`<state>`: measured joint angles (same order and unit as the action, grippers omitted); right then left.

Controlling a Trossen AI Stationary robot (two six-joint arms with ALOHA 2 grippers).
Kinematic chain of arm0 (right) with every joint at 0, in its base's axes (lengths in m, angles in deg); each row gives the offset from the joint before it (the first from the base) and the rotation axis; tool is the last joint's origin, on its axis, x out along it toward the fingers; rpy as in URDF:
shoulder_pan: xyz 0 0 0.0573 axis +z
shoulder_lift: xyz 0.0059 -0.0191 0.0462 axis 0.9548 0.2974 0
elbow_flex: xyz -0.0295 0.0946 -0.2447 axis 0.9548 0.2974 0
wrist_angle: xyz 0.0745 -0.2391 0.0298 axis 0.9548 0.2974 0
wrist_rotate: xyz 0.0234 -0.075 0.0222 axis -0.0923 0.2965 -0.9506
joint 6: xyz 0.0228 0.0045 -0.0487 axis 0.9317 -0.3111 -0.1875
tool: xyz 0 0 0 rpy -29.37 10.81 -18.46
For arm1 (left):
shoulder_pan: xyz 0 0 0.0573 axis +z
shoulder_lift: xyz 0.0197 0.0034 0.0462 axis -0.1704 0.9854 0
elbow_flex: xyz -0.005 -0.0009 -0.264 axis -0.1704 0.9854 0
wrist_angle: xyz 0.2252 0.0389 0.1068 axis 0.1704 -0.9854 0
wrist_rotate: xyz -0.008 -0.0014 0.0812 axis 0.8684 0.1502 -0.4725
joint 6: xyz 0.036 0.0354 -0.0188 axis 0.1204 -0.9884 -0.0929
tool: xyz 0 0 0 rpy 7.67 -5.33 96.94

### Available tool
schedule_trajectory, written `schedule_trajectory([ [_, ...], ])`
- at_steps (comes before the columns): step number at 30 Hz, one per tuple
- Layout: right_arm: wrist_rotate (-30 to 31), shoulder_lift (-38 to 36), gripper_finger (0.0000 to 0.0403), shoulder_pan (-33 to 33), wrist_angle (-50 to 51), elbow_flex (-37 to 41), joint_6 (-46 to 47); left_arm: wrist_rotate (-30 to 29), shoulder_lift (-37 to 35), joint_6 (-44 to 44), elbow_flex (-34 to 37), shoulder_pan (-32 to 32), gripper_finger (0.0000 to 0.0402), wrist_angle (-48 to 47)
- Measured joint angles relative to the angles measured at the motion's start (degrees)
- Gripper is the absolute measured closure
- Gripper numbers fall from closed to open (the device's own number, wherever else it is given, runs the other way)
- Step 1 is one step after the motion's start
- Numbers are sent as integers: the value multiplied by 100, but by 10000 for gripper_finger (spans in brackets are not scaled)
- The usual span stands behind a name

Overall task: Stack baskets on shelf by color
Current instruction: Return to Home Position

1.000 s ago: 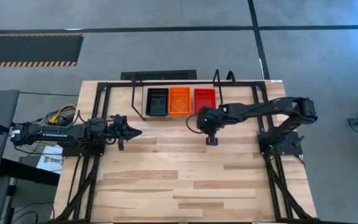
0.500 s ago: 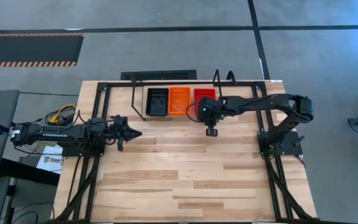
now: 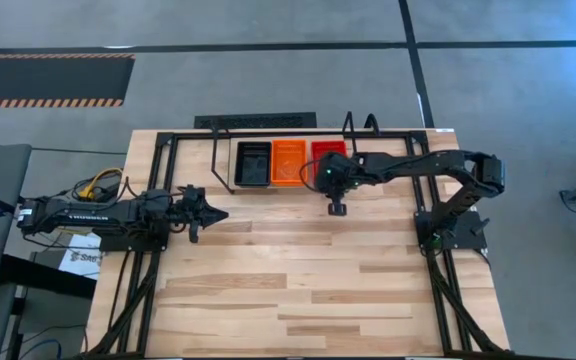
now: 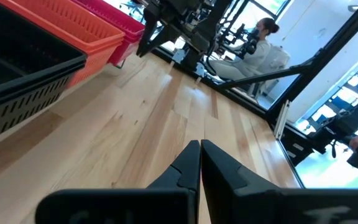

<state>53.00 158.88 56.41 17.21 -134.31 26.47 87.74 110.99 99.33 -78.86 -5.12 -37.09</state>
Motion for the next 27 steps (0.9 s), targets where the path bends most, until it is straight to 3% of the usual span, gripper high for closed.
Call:
schedule_trajectory([
  [11,-1,-2,360,-230,-228,1,-99,-2,0,0,0,0,401,0],
  [17,-22,-121,360,-33,-239,-250,93,80,0,0,0,0,401,15],
  [23,-47,-968,360,250,-211,-506,434,684,-50,-215,0,-88,402,407],
  [27,-43,-1840,360,373,9,-506,694,512,-362,-498,5,-256,401,401],
])
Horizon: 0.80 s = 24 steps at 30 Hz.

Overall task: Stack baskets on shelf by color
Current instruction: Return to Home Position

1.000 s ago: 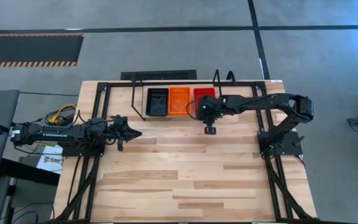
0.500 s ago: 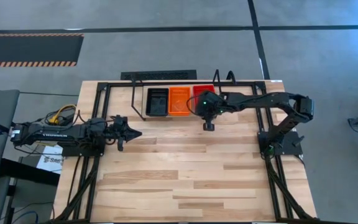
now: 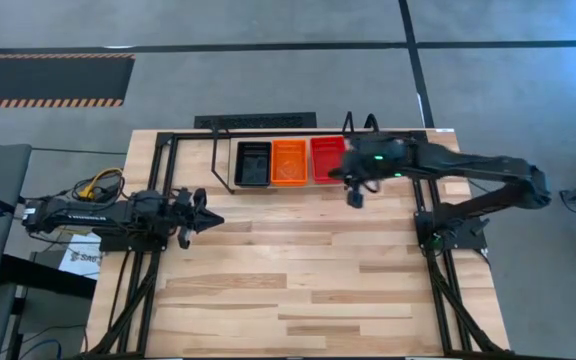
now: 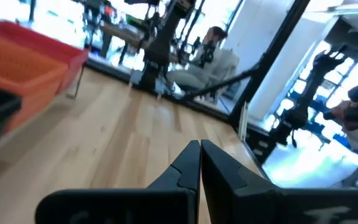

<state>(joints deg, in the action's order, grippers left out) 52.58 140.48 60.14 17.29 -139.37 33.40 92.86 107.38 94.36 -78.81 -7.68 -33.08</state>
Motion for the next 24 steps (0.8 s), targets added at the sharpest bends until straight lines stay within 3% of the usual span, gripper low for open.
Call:
schedule_trajectory([
  [5,120,-1031,360,338,516,0,311,-273,-560,-16,52,-179,401,-567],
  [9,815,-1714,360,837,617,258,680,-412,-1050,-49,54,-274,401,-996],
  [16,1810,-3260,360,1923,-604,2103,1636,-472,-1844,-278,59,-333,401,-1422],
  [19,2051,-3818,360,2324,-1297,2869,1815,-505,-1821,-295,61,-332,402,-1503],
  [24,2475,-4662,360,2751,-1555,3762,2197,-532,-1776,-296,65,-332,401,-1489],
])
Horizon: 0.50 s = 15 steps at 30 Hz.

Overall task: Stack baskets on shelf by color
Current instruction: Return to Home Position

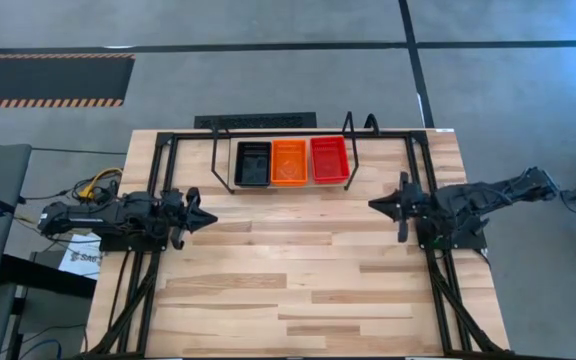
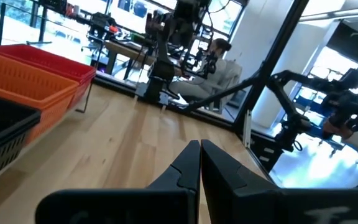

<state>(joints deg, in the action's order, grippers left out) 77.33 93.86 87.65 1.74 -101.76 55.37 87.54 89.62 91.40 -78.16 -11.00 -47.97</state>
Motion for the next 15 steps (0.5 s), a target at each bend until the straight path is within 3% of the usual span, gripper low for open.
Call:
schedule_trajectory([
  [15,38,-2547,360,231,-1404,1899,-242,-282,0,0,11,0,401,-44],
])
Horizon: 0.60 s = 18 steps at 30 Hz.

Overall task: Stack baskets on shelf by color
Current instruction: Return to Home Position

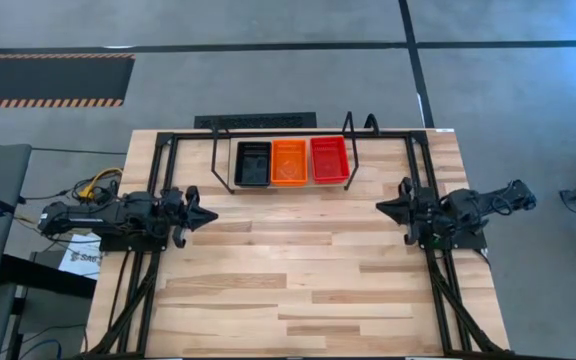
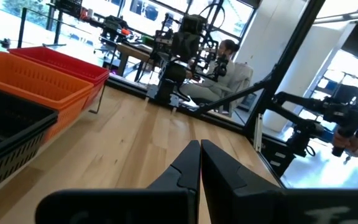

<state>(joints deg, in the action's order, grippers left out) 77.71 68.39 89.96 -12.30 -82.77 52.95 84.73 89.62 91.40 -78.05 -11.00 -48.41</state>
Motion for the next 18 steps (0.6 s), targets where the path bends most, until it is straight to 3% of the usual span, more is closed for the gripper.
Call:
schedule_trajectory([
  [18,-867,-6,360,27,-713,733,474,-151,0,53,4,0,402,-26],
])
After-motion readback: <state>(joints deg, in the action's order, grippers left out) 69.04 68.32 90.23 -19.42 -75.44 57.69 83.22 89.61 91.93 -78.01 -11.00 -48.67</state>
